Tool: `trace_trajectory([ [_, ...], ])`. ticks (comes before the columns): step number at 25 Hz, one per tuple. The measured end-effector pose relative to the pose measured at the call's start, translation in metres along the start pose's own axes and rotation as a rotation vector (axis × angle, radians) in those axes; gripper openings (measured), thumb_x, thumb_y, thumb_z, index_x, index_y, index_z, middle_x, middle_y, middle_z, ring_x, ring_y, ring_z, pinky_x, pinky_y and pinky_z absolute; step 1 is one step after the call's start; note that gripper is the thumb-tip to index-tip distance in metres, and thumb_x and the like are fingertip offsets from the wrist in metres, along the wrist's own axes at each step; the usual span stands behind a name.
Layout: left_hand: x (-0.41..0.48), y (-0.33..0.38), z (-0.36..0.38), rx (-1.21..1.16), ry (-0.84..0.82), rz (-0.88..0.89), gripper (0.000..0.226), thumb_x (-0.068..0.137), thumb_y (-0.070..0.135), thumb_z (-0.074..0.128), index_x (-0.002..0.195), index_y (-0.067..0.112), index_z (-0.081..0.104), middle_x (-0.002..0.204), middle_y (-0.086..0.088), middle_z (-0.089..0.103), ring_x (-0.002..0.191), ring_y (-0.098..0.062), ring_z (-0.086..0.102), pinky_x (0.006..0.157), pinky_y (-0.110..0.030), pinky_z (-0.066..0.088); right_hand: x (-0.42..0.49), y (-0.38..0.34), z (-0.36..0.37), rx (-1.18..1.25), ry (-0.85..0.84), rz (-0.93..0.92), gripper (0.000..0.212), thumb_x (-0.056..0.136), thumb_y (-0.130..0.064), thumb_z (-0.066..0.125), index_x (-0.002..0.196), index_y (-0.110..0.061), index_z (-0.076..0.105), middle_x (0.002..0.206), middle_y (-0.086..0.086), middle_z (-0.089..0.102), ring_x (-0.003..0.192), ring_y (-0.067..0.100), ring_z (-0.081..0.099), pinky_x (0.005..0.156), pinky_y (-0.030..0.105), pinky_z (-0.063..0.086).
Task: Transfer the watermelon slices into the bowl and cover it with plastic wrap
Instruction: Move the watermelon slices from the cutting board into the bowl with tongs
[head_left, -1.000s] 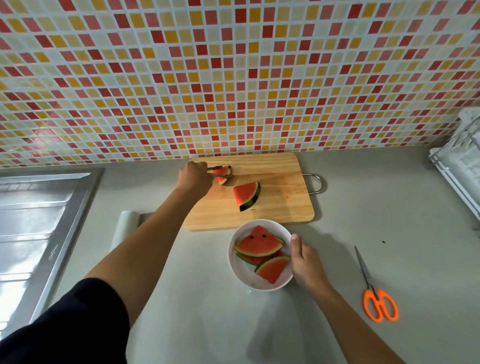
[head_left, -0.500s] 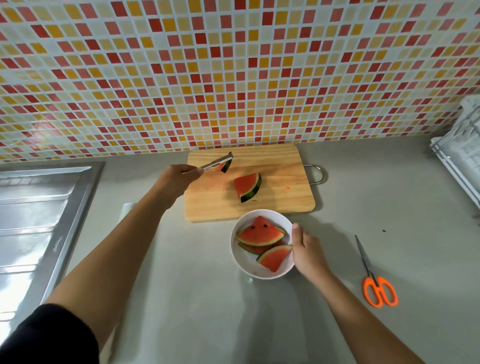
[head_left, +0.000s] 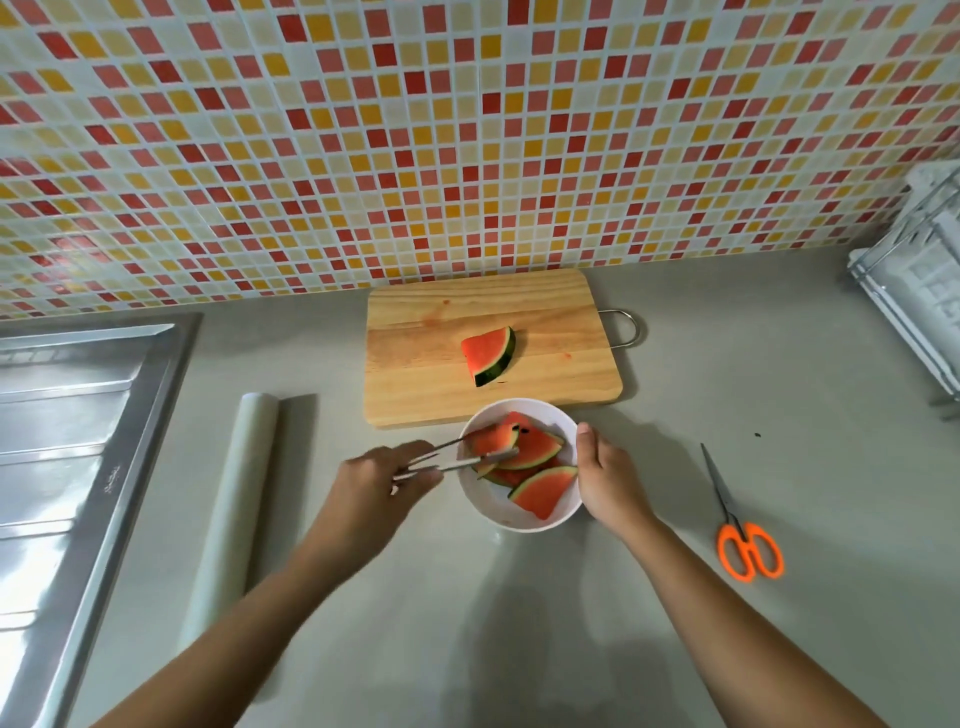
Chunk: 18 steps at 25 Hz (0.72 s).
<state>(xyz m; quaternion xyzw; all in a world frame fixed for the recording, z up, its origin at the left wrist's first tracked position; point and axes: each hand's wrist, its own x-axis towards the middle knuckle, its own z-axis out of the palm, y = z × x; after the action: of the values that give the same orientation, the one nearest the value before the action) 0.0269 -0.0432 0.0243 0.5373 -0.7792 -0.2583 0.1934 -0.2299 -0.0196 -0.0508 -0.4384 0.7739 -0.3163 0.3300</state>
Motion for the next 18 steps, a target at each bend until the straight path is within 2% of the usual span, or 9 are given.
trace_trajectory([
  [2,-0.009,0.007,0.011,0.195,0.046,0.137,0.036,0.080,0.022,0.073,0.114,0.013,0.066,0.076,-0.006,0.062,0.065,-0.029,0.062,0.058,-0.032,0.049,0.000,0.000,0.000,0.001,0.000,-0.004,0.046,0.099,-0.037,0.026,0.060,-0.024,0.047,0.062,-0.010,0.055,0.063,0.014,0.053,0.061,0.029,0.033],
  [4,-0.012,0.012,0.014,0.311,0.066,0.233,0.044,0.073,0.019,0.078,0.112,0.005,0.066,0.068,-0.011,0.057,0.052,-0.032,0.058,0.046,-0.032,0.047,0.000,-0.001,0.000,0.002,-0.007,-0.004,0.045,0.099,-0.037,0.025,0.063,-0.022,0.049,0.064,-0.008,0.056,0.067,0.018,0.055,0.063,0.028,0.034],
  [6,-0.013,0.012,0.012,0.368,0.077,0.300,0.046,0.069,0.020,0.081,0.110,0.003,0.066,0.065,-0.010,0.055,0.047,-0.029,0.055,0.042,-0.029,0.044,0.000,-0.001,0.000,0.013,-0.013,-0.002,0.046,0.099,-0.036,0.025,0.064,-0.022,0.051,0.065,-0.009,0.058,0.068,0.016,0.056,0.064,0.028,0.035],
  [9,-0.007,0.010,0.003,0.228,0.104,0.181,0.042,0.076,0.021,0.076,0.113,0.008,0.066,0.073,-0.010,0.060,0.057,-0.031,0.062,0.051,-0.033,0.049,0.000,-0.002,-0.001,0.022,-0.017,-0.002,0.046,0.099,-0.036,0.025,0.061,-0.025,0.048,0.061,-0.012,0.056,0.063,0.005,0.053,0.062,0.027,0.034],
  [11,0.001,0.008,-0.001,0.133,0.095,0.075,0.038,0.081,0.026,0.071,0.115,0.011,0.066,0.084,-0.012,0.065,0.071,-0.032,0.066,0.063,-0.036,0.051,0.000,-0.002,-0.001,0.024,-0.015,-0.005,0.046,0.099,-0.036,0.025,0.060,-0.025,0.047,0.060,-0.012,0.055,0.063,0.006,0.053,0.062,0.027,0.034],
  [14,0.014,0.006,-0.003,0.119,0.020,0.044,0.038,0.085,0.033,0.066,0.118,0.015,0.064,0.095,-0.012,0.067,0.085,-0.032,0.064,0.073,-0.033,0.046,-0.001,-0.001,-0.002,0.030,-0.023,-0.006,0.046,0.099,-0.036,0.025,0.061,-0.026,0.049,0.062,-0.012,0.057,0.064,0.006,0.054,0.064,0.027,0.035],
  [18,0.016,0.004,-0.016,0.103,-0.139,0.035,0.029,0.087,0.034,0.064,0.113,0.021,0.065,0.096,-0.006,0.069,0.090,-0.025,0.062,0.076,-0.029,0.045,-0.001,-0.001,0.000,0.049,-0.031,0.007,0.046,0.098,-0.039,0.024,0.066,-0.025,0.054,0.069,-0.010,0.061,0.070,0.011,0.057,0.066,0.027,0.038],
])
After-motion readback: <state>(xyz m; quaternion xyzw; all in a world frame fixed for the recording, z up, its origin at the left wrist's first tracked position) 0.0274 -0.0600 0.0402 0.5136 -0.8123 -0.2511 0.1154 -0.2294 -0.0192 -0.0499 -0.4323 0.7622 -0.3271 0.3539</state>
